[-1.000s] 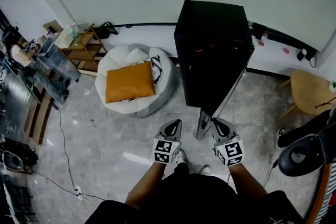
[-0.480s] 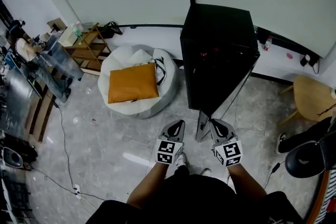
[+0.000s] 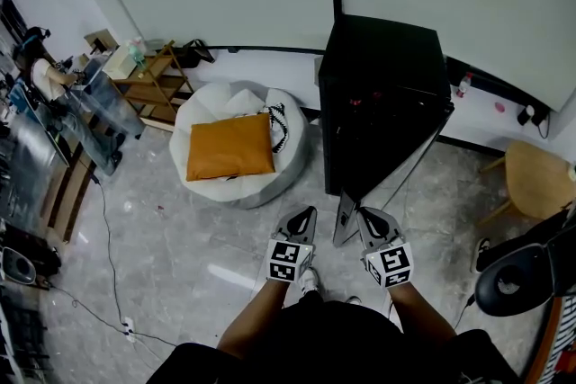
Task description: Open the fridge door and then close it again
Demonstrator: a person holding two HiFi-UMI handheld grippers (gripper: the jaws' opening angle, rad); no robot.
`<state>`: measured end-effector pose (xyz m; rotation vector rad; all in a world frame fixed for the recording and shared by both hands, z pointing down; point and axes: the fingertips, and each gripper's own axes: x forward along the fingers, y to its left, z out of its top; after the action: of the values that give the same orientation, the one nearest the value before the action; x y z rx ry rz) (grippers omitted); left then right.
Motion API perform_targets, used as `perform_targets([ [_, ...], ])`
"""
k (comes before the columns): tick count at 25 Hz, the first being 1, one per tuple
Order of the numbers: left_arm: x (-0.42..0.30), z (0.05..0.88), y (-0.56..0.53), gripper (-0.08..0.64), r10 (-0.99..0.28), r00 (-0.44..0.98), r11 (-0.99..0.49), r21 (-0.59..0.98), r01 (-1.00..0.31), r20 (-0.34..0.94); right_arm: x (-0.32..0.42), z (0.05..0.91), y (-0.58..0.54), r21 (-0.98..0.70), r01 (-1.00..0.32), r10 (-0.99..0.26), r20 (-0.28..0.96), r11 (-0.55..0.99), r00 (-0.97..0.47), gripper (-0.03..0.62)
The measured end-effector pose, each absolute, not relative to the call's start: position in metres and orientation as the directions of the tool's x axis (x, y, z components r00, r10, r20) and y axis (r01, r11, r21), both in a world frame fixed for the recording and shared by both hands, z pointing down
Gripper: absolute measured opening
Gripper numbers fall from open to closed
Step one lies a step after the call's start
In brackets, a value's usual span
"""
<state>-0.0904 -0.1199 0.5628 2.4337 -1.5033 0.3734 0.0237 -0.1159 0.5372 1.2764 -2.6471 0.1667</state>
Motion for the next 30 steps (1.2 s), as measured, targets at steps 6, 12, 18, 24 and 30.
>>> perform_targets([
  [6,-0.107,0.569,-0.132,0.021,-0.829,0.426,-0.43,0.074,-0.9,0.362,0.011,0.538,-0.129,-0.006,-0.782,-0.761,0.224,0.624,-0.609,0.02],
  [12,-0.123,0.568,-0.146,0.021,-0.826,0.427,-0.432,0.073,-0.899,0.367,-0.005,0.536,-0.147,0.002,-0.787,-0.768,0.219,0.617,-0.602,0.02],
  [18,-0.137,0.568,-0.163,0.021,-0.825,0.435,-0.443,0.063,-0.894,0.361,-0.018,0.536,-0.166,0.012,-0.792,-0.777,0.206,0.61,-0.595,0.02],
  [24,-0.145,0.571,-0.172,0.021,-0.818,0.448,-0.46,0.059,-0.886,0.36,-0.028,0.535,-0.184,0.038,-0.787,-0.776,0.202,0.615,-0.597,0.02],
  [30,-0.148,0.574,-0.185,0.021,-0.809,0.463,-0.474,0.063,-0.878,0.363,-0.037,0.535,-0.202,0.036,-0.794,-0.784,0.194,0.606,-0.59,0.02],
])
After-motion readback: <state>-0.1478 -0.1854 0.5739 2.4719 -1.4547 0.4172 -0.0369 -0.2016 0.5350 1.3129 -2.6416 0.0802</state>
